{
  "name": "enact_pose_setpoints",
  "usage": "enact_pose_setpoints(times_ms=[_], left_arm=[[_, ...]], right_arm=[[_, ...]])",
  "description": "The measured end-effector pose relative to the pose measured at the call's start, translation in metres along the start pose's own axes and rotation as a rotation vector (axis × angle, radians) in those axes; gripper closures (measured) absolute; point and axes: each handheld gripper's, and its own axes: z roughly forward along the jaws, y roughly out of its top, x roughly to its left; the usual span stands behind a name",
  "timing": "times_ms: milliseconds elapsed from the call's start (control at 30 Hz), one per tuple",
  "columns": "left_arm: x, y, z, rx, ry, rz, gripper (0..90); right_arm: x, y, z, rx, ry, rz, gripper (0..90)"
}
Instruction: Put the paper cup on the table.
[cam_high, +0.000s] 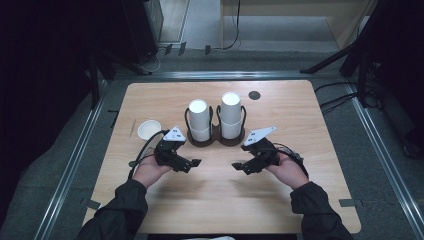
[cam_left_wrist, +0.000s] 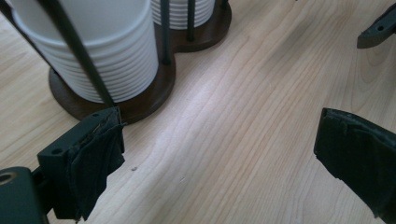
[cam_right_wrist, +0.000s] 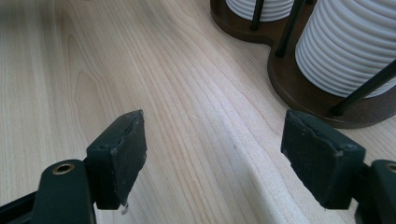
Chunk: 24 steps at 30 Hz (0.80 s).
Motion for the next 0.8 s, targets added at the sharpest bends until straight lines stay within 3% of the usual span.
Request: enact_pose_setpoints(times_ms=[333,800], left_arm=[[-0.009,0.001,0.011,0.009,-0.005,0.011,2.1],[-0.025,0.008,0.026,-0.006,-0.006,0.060,2.1]], right_arm=[[-0.001,0.000,0.002,0.007,0.005,0.005,22.5],[0.001,0.000,0.003,0.005,0.001,-0.003,22.5]])
